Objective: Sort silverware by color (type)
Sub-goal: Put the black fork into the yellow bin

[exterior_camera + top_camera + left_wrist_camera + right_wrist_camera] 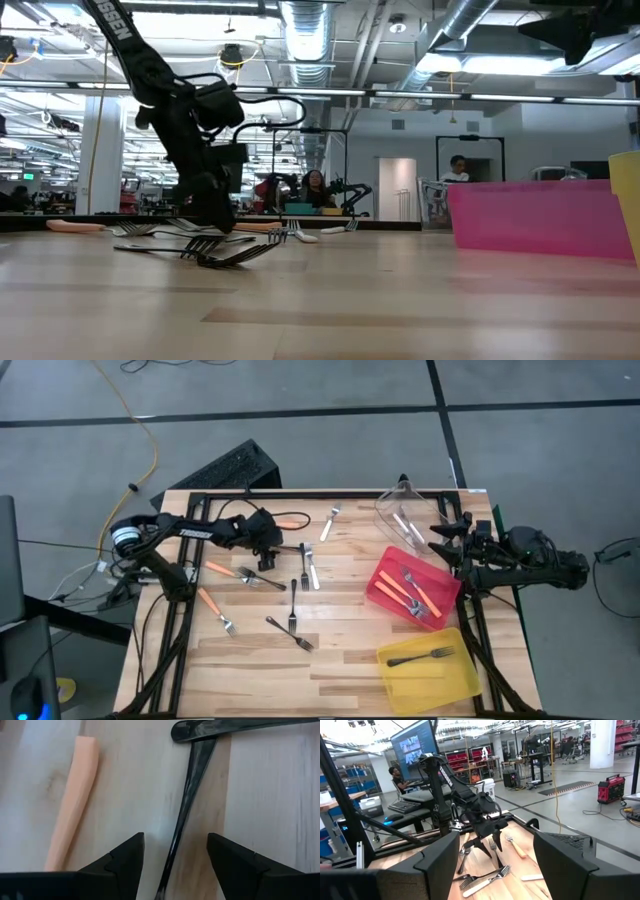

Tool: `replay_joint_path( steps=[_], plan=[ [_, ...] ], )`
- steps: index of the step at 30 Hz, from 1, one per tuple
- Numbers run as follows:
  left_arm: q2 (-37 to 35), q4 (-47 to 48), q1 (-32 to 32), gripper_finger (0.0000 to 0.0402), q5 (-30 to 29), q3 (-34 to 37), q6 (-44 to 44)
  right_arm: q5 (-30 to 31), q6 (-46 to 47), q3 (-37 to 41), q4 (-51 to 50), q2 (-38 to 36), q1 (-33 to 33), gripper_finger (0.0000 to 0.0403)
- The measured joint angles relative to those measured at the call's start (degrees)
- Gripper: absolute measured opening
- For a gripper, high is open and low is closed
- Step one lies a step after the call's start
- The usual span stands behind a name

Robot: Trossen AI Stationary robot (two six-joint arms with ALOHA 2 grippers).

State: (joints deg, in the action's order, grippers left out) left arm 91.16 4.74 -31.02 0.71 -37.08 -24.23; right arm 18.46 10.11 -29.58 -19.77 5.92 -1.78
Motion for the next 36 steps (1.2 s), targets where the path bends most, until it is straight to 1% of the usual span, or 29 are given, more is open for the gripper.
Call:
replay_joint_path(
  steps=[3,6,9,13,15,16,25,28,33,36],
  plan=[
    [1.06,0.43,-1.07,0.0202,1.76,-0.15,0.02,0.0,0.03,0.01,-0.01,0.01,0.0,0.0281],
    [1.24,2.0,-1.93,0.0175,3.65,-0.2,0.32,0.0,0.42,0.01,-0.02,0.01,0.0,0.0281],
    [1.26,2.61,-2.55,0.013,4.29,-0.2,0.26,0.0,0.44,0.0,-0.03,0.0,0.0,0.0281],
    [1.31,3.07,-2.89,0.0057,5.8,-0.11,0.66,-0.02,0.59,0.01,-0.02,0.01,0.0,0.0281],
    [1.33,3.12,-2.89,0.0021,4.95,-0.11,1.62,-0.02,0.59,0.01,-0.02,0.0,0.0,0.0281],
    [1.33,3.12,-2.89,0.0012,4.28,-0.11,2.32,-0.02,0.58,0.0,-0.02,0.01,0.0,0.0281],
    [0.49,2.08,-2.17,0.0002,3.49,0.22,7.87,-0.04,0.57,0.0,-0.02,0.01,0.0,0.0281],
    [-1.52,2.47,-1.33,0.0001,2.55,0.37,9.2,-0.04,0.57,0.0,-0.04,0.01,0.0,0.0281],
    [-7.11,6.71,-0.72,0.0,2.5,0.47,11.65,-0.04,1.43,0.0,-0.14,-0.01,-0.01,0.0281],
    [-10.12,10.98,-0.18,0.0,3.14,0.44,12.88,-0.07,1.95,0.0,-1.14,-0.01,0.0,0.0281]
  ],
)
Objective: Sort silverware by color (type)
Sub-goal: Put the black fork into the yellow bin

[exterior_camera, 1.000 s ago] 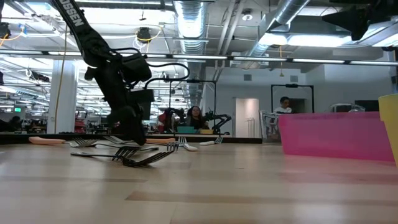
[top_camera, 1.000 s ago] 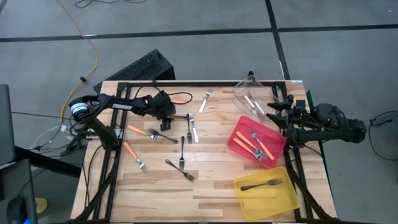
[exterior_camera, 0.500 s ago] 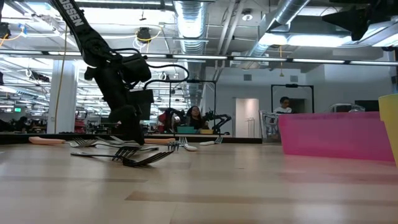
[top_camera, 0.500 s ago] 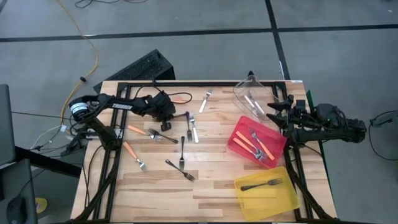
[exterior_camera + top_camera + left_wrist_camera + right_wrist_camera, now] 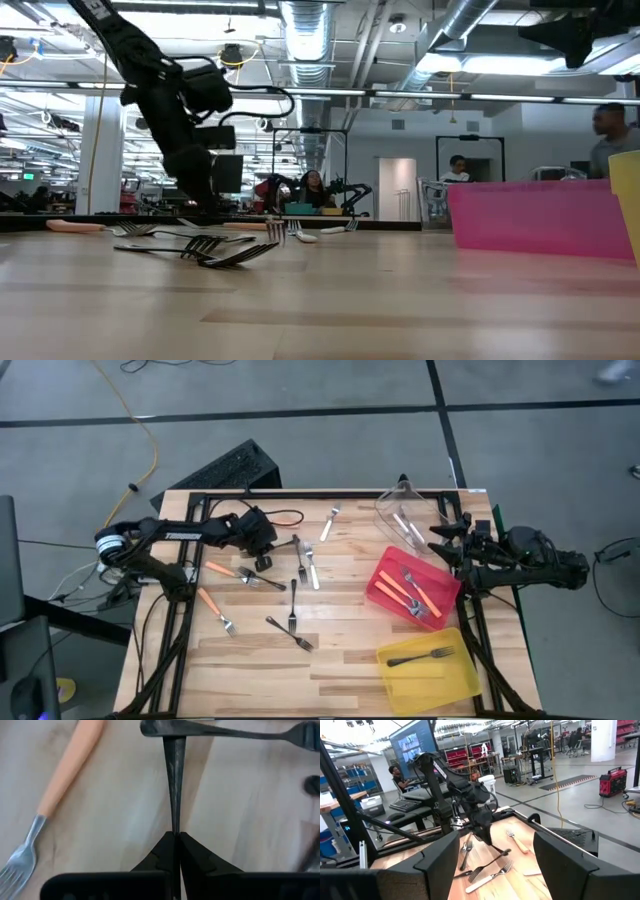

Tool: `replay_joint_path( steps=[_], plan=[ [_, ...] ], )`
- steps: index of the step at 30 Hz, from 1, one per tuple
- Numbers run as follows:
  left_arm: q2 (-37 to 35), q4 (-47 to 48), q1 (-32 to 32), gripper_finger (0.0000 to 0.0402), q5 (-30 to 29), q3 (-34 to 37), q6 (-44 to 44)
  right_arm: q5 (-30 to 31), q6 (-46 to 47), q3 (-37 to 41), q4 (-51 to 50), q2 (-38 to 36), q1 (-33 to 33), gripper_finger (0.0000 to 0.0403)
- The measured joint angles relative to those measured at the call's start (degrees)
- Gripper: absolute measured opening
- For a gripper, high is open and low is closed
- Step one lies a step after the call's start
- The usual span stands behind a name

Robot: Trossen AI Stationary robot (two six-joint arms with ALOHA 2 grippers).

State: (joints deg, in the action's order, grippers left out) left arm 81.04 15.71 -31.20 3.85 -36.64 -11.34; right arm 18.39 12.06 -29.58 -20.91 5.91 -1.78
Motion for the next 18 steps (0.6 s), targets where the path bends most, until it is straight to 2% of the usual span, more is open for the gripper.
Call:
replay_joint_path(
  steps=[9,18],
  plan=[
    [-9.09,3.19,4.55,0.0,-5.18,-0.07,4.5,0.12,4.71,0.03,-0.04,0.06,-0.02,0.0281],
    [-19.1,1.99,8.9,0.0,-5.83,-0.11,7.51,5.59,8.05,5.66,3.73,0.42,0.0,0.0281]
  ],
)
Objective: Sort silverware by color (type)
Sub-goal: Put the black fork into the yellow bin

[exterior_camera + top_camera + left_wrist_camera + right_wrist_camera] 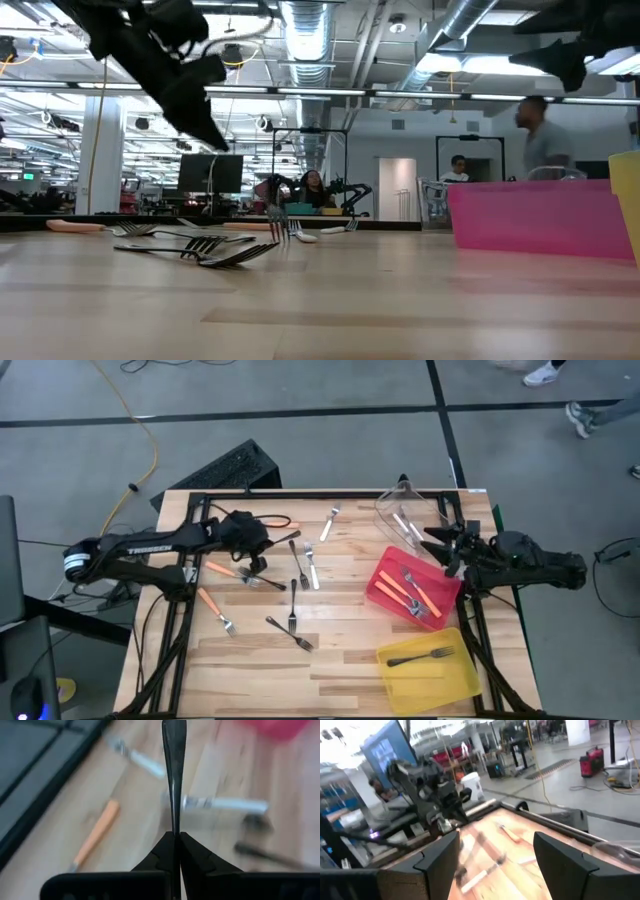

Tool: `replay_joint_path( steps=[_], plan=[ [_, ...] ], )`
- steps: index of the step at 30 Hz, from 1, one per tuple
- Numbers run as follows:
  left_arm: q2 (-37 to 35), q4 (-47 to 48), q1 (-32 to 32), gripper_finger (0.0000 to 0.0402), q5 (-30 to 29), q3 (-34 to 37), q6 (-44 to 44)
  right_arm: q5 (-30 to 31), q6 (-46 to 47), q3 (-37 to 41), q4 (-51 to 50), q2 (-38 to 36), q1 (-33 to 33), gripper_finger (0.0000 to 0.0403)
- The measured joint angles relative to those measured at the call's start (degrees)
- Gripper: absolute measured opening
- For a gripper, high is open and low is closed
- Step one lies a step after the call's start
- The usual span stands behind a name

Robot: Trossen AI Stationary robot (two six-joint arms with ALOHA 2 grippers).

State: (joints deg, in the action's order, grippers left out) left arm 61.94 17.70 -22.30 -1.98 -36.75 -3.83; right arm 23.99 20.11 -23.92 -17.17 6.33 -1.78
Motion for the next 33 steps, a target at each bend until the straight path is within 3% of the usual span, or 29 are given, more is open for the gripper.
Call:
replay_joint_path(
  steps=[7,13,17,26,33],
  plan=[
    [-5.28,-10.71,3.06,0.0,2.8,-0.11,2.45,1.32,-1.04,8.67,17.35,1.84,0.04,0.0281],
    [-4.9,-19.95,5.42,0.0,4.46,-0.11,2.67,1.84,-1.18,11.36,25.18,9.12,0.04,0.0281],
    [-3.14,-26.72,7.14,0.0,6.05,-0.11,2.54,1.81,-1.93,11.41,33.16,17.66,0.04,0.0281],
    [3.36,-41.44,9.72,0.0,5.64,-0.13,-0.32,1.64,-10.69,11.37,65.19,40.55,0.22,0.0281],
    [9.78,-50.93,12.47,0.0,0.64,-0.13,-3.65,1.88,-11.14,9.31,80.94,57.11,0.42,0.0281]
  ],
)
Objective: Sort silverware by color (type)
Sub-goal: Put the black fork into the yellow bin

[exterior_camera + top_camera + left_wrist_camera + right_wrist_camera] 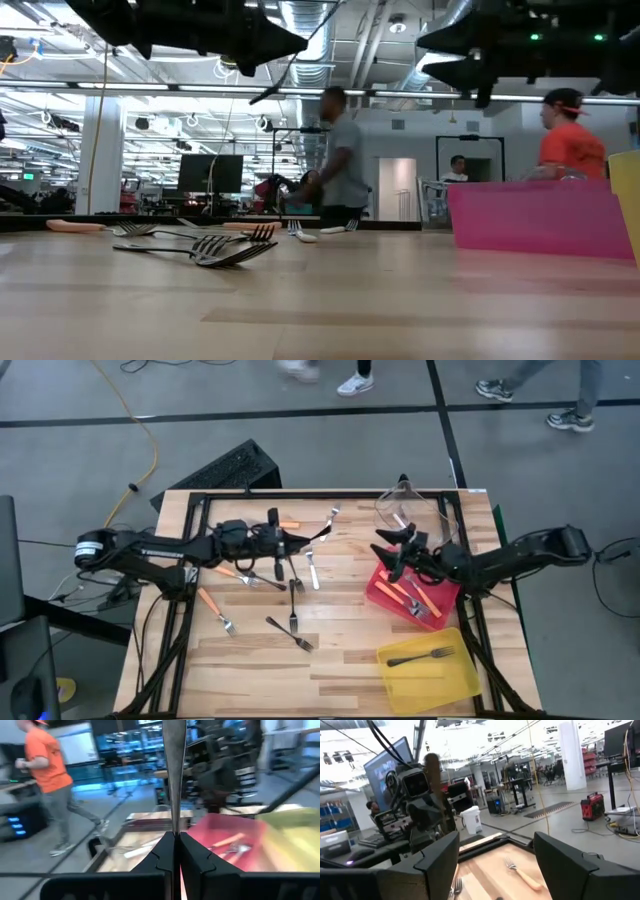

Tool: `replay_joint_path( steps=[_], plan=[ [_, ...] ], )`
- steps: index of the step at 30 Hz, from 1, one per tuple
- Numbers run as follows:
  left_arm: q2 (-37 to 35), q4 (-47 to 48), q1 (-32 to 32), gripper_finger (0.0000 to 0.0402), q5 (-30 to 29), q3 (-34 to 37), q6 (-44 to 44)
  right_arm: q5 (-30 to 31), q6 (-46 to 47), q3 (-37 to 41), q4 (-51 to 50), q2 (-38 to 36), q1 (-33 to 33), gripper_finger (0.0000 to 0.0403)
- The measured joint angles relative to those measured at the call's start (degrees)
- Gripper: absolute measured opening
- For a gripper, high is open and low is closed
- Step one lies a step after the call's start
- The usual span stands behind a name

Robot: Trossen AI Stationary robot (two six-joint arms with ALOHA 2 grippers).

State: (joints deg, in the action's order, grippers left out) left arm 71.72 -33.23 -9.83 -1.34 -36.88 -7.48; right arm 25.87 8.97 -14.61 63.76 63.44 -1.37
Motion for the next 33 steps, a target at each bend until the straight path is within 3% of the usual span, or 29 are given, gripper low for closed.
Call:
replay_joint_path(
  steps=[9,13,21,28,33],
  plan=[
    [5.57,-4.23,4.86,0.0,-21.2,0.02,-6.3,5.29,-0.44,-13.82,0.06,15.1,0.0,0.0281],
    [7.58,-6.56,6.95,0.0,-27.23,0.02,-9.99,7.14,-2.62,-19.78,-0.4,20.36,0.44,0.0281],
    [8.31,-8.8,9.46,0.0,-29.48,0.02,-11.71,6.6,-2.98,-27.28,-1.31,26.51,1.19,0.0281],
    [8.31,-10.44,10.29,0.0,-28.9,0.02,-12.05,1.23,0.08,-30.06,-1.69,30.32,2.49,0.0281],
    [8.31,-9.84,10.3,0.0,-28.68,0.02,-11.59,0.98,0.21,-31.06,-1.39,30.68,3.22,0.0281]
  ],
)
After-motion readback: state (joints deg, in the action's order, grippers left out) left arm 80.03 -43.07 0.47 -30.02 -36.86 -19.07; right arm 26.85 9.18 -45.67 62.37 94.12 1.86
